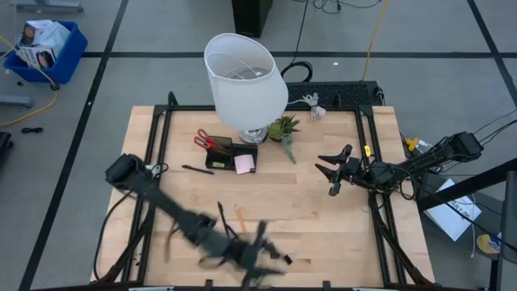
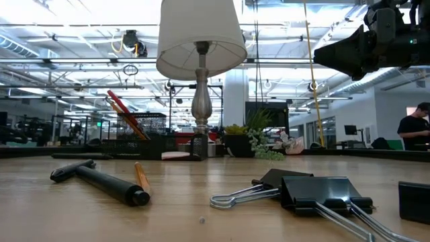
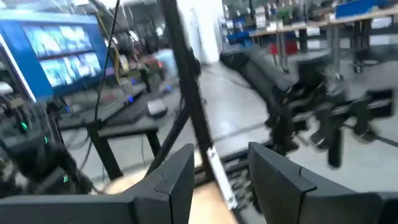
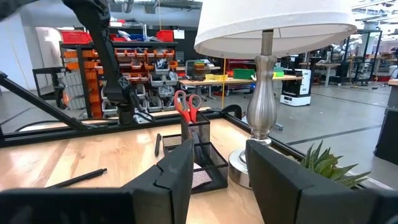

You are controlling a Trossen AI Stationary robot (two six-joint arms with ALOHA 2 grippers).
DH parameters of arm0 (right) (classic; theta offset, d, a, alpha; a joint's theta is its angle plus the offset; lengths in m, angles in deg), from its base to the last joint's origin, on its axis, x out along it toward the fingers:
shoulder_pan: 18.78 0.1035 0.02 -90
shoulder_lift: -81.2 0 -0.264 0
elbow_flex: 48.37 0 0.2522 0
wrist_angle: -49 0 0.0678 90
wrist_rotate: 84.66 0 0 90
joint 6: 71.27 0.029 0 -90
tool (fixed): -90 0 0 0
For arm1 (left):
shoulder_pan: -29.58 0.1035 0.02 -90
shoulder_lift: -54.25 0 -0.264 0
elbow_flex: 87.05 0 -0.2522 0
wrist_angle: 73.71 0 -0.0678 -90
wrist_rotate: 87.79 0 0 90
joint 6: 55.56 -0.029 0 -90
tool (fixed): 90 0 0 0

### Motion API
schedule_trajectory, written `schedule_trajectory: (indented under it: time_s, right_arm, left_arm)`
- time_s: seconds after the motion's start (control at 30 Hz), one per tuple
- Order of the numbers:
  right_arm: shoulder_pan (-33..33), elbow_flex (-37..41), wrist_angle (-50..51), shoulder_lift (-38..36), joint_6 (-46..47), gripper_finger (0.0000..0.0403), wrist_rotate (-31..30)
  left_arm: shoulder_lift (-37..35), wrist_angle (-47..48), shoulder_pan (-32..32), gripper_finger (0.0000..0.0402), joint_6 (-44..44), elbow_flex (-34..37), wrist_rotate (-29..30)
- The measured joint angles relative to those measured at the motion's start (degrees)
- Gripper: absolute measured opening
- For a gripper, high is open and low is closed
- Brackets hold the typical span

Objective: Pick and place office supplies into organizer
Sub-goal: Put the black pen into the black desk organizer

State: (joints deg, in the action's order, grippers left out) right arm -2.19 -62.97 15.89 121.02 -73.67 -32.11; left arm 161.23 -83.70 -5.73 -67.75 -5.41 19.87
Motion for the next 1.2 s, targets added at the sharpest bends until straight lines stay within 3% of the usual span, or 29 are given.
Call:
schedule_trajectory:
  time_s: [0.03, 0.17, 0.2, 0.3, 0.43, 0.63, 0.9, 1.0, 1.2]
  right_arm:
    - [-0.01, 0.00, 0.01, -0.01, 0.00, 0.0141, 0.01]
    - [0.01, 0.02, 0.00, -0.01, 0.00, 0.0141, -0.01]
    - [0.00, 0.01, 0.03, 0.01, 0.00, 0.0141, 0.01]
    - [-0.01, 0.00, 0.01, 0.00, 0.00, 0.0141, 0.00]
    - [-0.01, 0.00, 0.09, 0.01, 0.00, 0.0141, 0.01]
    - [0.01, 0.00, 0.07, 0.01, 0.00, 0.0141, 0.01]
    - [-0.01, 0.02, 0.02, -0.01, 0.00, 0.0141, 0.00]
    - [-0.01, 0.02, 0.02, -0.01, 0.00, 0.0141, 0.01]
    - [0.01, 0.00, 0.02, -0.01, 0.00, 0.0141, 0.01]
  left_arm:
    - [0.06, 1.09, 1.93, 0.0157, 0.13, 0.09, -5.62]
    - [0.14, 2.38, 7.88, 0.0157, -6.09, 0.09, -38.56]
    - [0.11, 2.47, 8.80, 0.0157, -6.13, 0.09, -43.52]
    - [0.11, 2.16, 11.58, 0.0157, -4.90, 0.09, -50.57]
    - [1.12, 2.73, 13.87, 0.0157, -9.85, 1.30, -60.26]
    - [0.75, -12.72, 15.33, 0.0157, -6.89, 13.85, -62.37]
    - [0.66, -49.21, 14.04, 0.0157, -1.49, 34.19, -62.03]
    - [0.62, -53.60, 13.12, 0.0157, -1.59, 36.93, -61.06]
    - [0.66, -52.92, 12.68, 0.0157, -3.12, 37.84, -58.66]
